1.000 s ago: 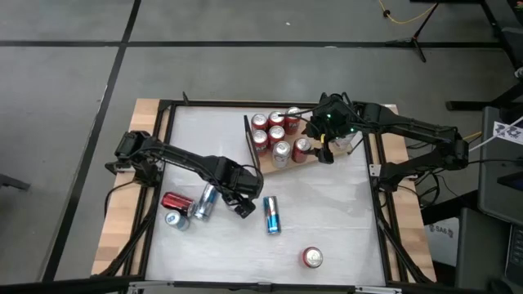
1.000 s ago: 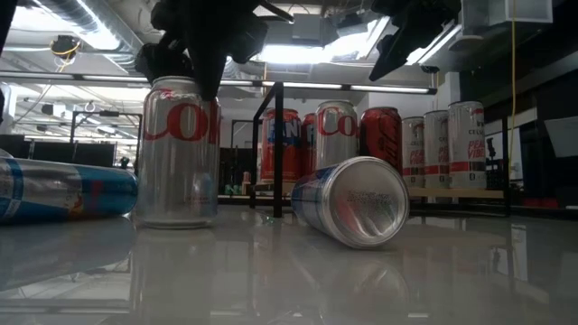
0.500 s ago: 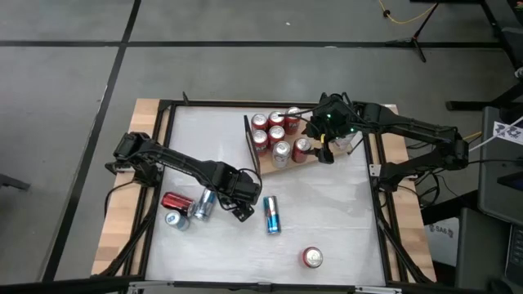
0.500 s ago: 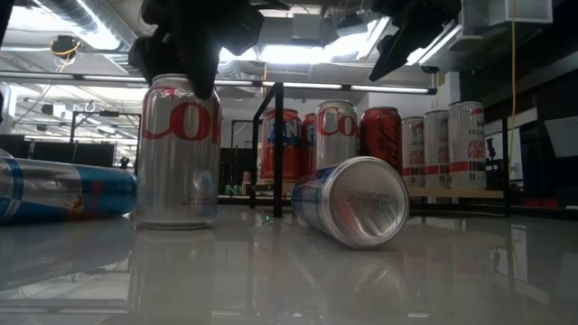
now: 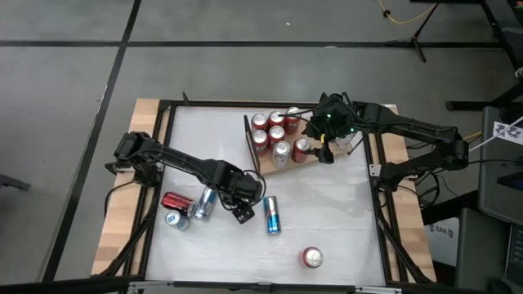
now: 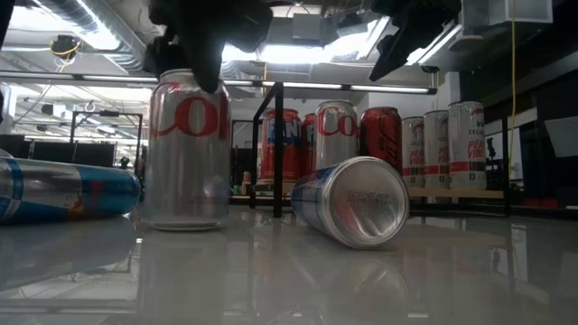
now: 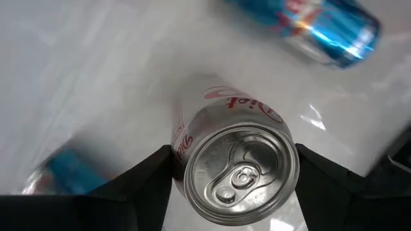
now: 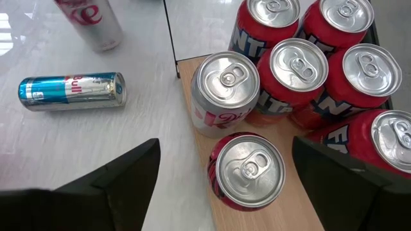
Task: Place canned beverage on shelf
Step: Put the white soda can on the shelf
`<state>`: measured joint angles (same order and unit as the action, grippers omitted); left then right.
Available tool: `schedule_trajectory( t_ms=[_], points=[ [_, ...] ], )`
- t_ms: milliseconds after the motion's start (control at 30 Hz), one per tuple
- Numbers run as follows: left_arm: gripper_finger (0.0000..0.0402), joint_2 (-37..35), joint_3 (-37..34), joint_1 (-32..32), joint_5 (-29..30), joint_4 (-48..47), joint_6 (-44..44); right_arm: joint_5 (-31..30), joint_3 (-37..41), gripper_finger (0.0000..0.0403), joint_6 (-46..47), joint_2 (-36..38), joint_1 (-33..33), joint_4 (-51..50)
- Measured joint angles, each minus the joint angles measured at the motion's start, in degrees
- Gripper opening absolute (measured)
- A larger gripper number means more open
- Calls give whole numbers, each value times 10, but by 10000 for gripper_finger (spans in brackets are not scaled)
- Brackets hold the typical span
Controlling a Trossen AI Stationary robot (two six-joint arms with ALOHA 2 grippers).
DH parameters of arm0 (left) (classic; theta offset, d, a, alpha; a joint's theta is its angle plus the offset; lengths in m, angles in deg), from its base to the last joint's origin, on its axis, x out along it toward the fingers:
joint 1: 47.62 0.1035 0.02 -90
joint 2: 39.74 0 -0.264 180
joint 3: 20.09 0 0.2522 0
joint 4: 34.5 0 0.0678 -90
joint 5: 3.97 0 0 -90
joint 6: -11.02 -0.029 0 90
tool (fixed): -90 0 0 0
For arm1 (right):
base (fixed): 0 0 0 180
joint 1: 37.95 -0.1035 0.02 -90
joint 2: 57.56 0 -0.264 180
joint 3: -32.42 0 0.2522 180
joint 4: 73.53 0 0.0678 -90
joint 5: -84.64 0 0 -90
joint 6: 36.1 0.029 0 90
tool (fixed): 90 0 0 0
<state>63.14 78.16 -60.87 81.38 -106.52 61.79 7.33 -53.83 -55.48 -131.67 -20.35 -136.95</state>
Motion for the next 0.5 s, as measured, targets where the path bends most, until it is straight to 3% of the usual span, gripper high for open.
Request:
schedule_trajectory(
  t_ms=[333,500],
  points=[
    [252,1,0,25,-19,19,-266,0,0,342,0,0,0,0],
    [252,1,0,38,-24,5,-357,0,0,342,0,0,0,0]
  ],
)
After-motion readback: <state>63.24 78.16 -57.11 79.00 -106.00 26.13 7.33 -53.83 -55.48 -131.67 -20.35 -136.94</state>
